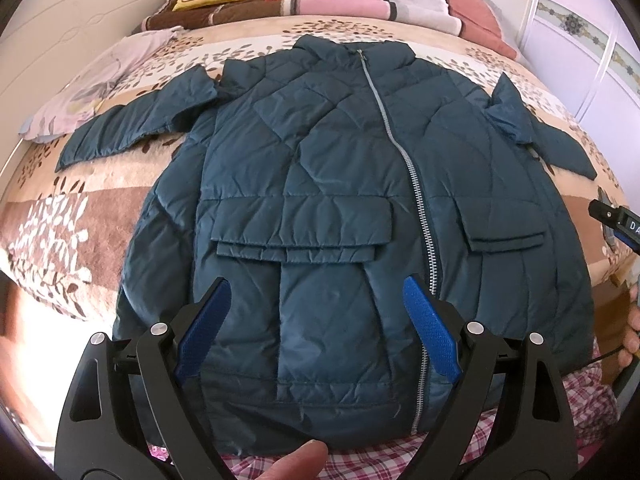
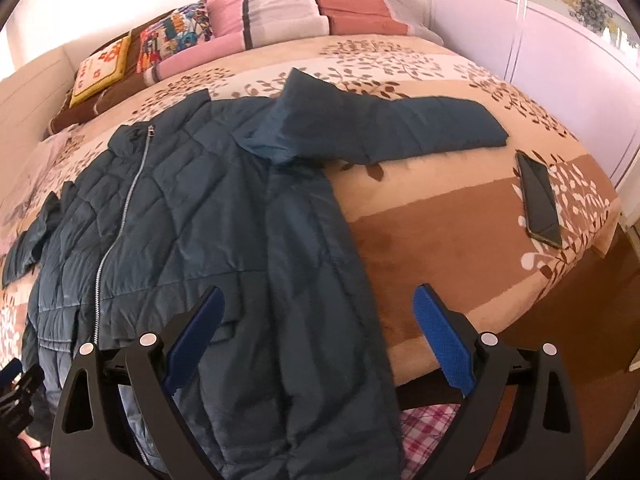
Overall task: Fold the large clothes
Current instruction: 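Move the right tool to the jacket sleeve cuff and grasp it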
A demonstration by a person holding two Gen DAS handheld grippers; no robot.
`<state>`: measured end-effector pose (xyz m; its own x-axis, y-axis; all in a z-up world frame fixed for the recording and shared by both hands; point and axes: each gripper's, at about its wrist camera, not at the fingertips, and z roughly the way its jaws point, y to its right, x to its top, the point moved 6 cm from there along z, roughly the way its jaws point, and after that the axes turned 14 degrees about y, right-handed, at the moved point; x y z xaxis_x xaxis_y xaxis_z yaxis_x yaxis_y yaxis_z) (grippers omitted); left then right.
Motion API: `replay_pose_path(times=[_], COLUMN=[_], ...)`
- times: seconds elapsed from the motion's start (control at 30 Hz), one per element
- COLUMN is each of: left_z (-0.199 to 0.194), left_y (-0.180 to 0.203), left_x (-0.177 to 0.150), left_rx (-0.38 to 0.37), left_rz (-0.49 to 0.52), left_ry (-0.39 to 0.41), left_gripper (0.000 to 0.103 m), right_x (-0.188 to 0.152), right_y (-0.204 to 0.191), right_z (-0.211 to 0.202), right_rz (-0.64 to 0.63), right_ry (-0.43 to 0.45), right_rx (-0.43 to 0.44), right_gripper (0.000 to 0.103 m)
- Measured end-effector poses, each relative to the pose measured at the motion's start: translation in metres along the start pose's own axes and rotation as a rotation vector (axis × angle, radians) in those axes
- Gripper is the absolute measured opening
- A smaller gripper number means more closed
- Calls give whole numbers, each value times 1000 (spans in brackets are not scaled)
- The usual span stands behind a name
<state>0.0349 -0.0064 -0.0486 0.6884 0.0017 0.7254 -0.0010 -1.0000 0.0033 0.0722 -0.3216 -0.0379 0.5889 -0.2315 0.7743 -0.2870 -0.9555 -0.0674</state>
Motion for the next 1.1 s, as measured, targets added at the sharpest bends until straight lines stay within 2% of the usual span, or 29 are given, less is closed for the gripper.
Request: replay_pose_path(times=[0.13,0.37,0.6,0.8,1.1], left_z=[2,6,16,24,25], left_y=[-3,-17,-38,-45,-45], left_x=[3,20,41,43,44], left_rx=[11,40,85,97,89], left_rz=[0,-17,-58,-72,-69], left_ry=[-1,2,12,-5,-12], left_gripper=[87,87,87,87,87], right_x=[2,16,30,32,33], right_y=[12,25,33,35,28], right_z=[3,1,6,17,22], right_rz=[28,139,166,105,65], right_ry=[-18,-22,-17,-28,-39], right_rx=[1,117,136,28,-21], right_gripper=[92,92,92,92,92])
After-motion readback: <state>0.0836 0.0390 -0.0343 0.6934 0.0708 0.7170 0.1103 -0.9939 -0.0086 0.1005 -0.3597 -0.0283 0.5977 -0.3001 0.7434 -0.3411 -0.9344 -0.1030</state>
